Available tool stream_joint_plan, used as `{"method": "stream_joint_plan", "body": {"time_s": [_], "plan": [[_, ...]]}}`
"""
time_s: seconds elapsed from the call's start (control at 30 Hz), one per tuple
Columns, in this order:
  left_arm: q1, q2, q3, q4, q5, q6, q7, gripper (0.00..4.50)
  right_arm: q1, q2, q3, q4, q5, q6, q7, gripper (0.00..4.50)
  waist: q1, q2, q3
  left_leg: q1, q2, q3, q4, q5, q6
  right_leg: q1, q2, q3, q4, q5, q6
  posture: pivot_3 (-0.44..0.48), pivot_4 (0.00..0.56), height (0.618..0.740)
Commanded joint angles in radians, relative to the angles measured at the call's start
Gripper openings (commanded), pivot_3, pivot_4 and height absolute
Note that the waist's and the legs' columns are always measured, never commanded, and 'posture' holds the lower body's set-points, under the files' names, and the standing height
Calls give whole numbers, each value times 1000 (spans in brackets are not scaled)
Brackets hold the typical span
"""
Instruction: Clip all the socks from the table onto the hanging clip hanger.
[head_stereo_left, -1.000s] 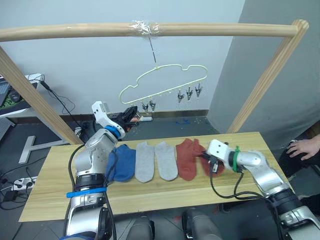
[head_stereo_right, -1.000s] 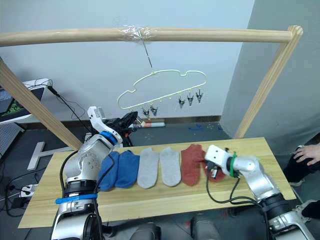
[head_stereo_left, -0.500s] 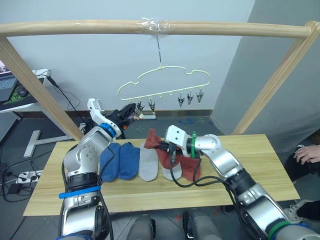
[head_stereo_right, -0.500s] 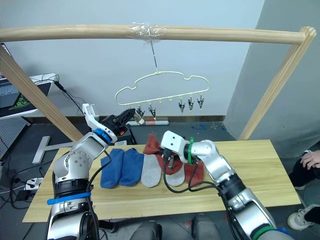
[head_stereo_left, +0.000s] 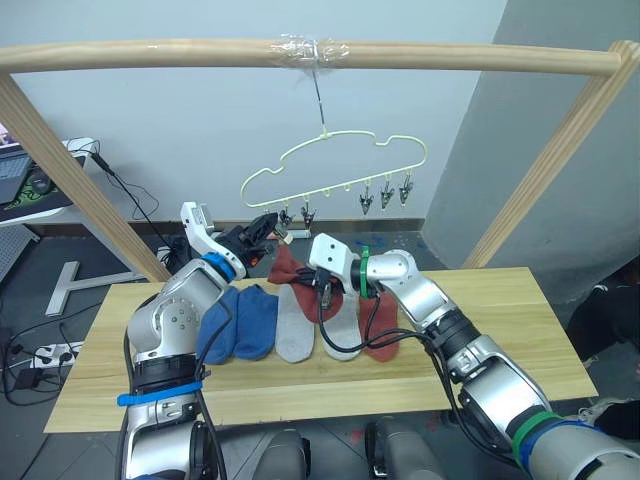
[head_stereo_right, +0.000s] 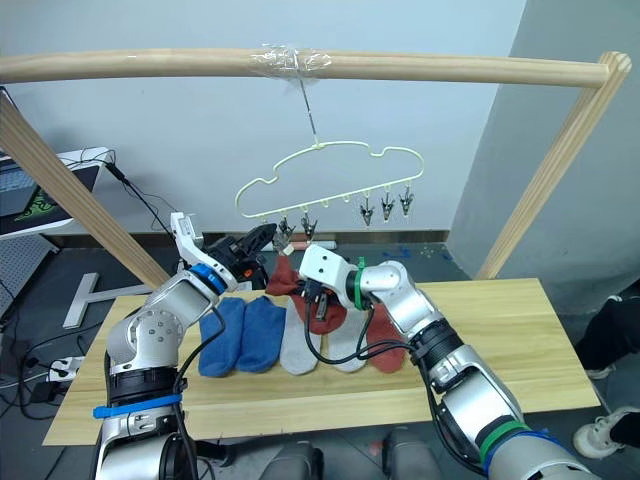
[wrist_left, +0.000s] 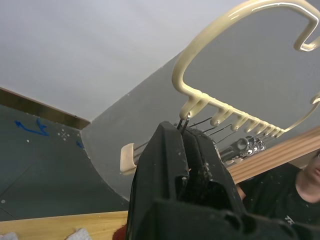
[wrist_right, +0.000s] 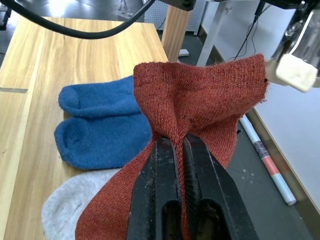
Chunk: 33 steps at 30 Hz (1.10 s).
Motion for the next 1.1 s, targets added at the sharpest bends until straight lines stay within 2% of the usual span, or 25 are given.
{"method": "stream_joint_plan", "body": {"time_s": [0.03, 0.53, 0.6, 0.63, 0.73, 1.0, 1.03, 1.1], "plan": [[7, 8, -5, -33, -10, 10, -6, 0, -43, 6, -32, 11, 5, -38, -7, 27, 0, 0, 0, 0, 0, 0, 0, 0, 0, 0, 0, 0, 0, 0, 0, 53, 149, 740], [2, 13, -16, -28, 6, -10, -32, 0, -64, -9, -55, 42, 0, -57, -17, 27, -1, 0, 0, 0, 0, 0, 0, 0, 0, 0, 0, 0, 0, 0, 0, 42, 154, 740], [1, 10, -9, -30, -1, -13, -37, 592, -66, -7, -56, 45, 0, -58, -20, 0, -1, 0, 0, 0, 0, 0, 0, 0, 0, 0, 0, 0, 0, 0, 0, 42, 153, 740], [1, 11, -9, -31, -4, -11, -39, 739, -65, -6, -56, 45, 2, -58, -20, 0, -1, 0, 0, 0, 0, 0, 0, 0, 0, 0, 0, 0, 0, 0, 0, 42, 153, 740], [3, 14, -6, -29, -5, -10, -42, 1805, -63, -4, -53, 43, 4, -59, -21, 0, -1, 0, 0, 0, 0, 0, 0, 0, 0, 0, 0, 0, 0, 0, 0, 43, 156, 740], [33, 22, 16, -63, -20, 3, -29, 4257, -24, 53, -55, -25, 43, -8, -22, 0, -1, 1, 0, -1, 0, 0, 0, 0, 0, -1, 0, 0, 0, 0, 0, 48, 164, 740], [42, 27, 22, -72, -23, 7, -26, 4473, -19, 68, -61, -41, 57, 9, -23, 0, -2, 1, 0, -1, 0, 0, 0, 0, 0, -1, 0, 0, 0, 0, 0, 48, 164, 740], [77, 52, 41, -98, -24, 16, -20, 4473, -5, 125, -108, -92, 137, 122, -30, 0, -4, 1, 1, -1, 1, 0, -1, 0, 0, -2, 0, 0, 0, 0, 0, 55, 170, 740]]}}
